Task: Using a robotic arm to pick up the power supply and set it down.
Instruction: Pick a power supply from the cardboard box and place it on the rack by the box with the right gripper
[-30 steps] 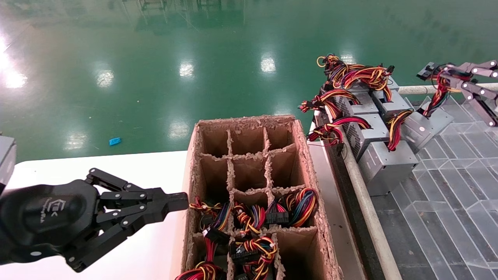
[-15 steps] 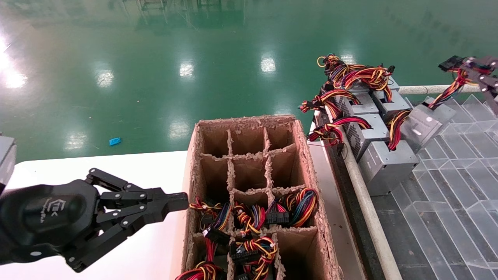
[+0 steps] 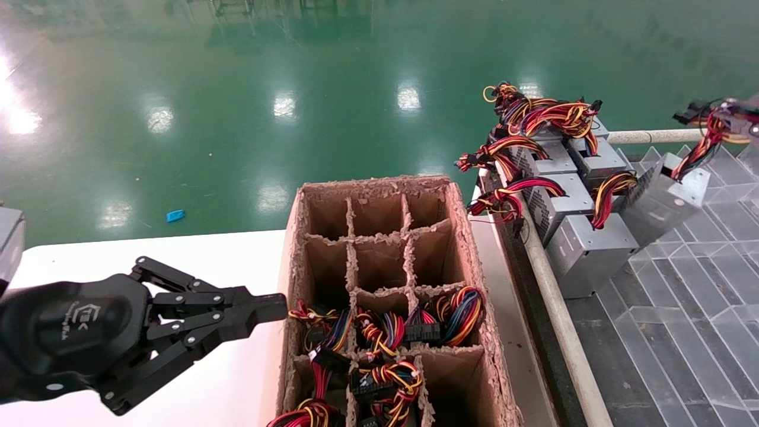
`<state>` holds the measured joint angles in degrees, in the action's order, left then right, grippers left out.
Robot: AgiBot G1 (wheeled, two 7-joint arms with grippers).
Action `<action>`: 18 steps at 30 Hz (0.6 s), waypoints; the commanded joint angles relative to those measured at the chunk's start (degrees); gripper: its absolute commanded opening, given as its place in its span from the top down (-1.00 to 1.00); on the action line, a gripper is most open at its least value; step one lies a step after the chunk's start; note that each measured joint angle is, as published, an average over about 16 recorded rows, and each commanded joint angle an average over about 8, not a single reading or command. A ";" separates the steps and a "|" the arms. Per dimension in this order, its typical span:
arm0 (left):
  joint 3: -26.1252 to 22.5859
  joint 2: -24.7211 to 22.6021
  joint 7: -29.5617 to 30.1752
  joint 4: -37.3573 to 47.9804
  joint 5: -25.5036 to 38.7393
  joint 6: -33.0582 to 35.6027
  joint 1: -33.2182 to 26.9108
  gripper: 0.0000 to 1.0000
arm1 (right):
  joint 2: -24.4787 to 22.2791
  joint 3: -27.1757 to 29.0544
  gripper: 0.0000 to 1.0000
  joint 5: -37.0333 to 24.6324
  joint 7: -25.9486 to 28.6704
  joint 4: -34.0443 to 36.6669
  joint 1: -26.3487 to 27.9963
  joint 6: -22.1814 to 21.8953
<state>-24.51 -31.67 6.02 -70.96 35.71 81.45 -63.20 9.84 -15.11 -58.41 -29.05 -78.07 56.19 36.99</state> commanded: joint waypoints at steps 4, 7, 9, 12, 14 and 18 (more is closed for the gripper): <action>0.00 0.00 0.00 0.00 0.00 0.00 0.00 1.00 | -3.38 1.29 1.00 4.18 -0.98 0.19 -0.74 6.01; 0.00 0.00 0.00 0.00 0.00 0.00 0.00 1.00 | -4.91 1.61 1.00 5.91 -1.34 0.29 -1.50 7.63; 0.00 0.00 0.00 0.00 0.00 0.00 0.00 1.00 | -5.62 1.69 1.00 6.77 -1.54 0.34 -2.03 8.01; 0.00 0.00 0.00 0.00 0.00 0.00 0.00 1.00 | -6.27 1.68 1.00 7.83 -1.86 0.38 -2.82 7.94; 0.00 0.00 0.00 0.00 0.00 0.00 0.00 1.00 | -6.37 1.63 1.00 8.44 -2.13 0.40 -3.34 7.56; 0.00 0.00 0.00 0.00 0.00 0.00 0.00 1.00 | -5.68 1.61 1.00 9.37 -3.06 0.39 -4.16 6.20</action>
<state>-24.51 -31.67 6.02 -70.96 35.71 81.45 -63.20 4.70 -13.37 -49.16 -32.39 -77.69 52.22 43.01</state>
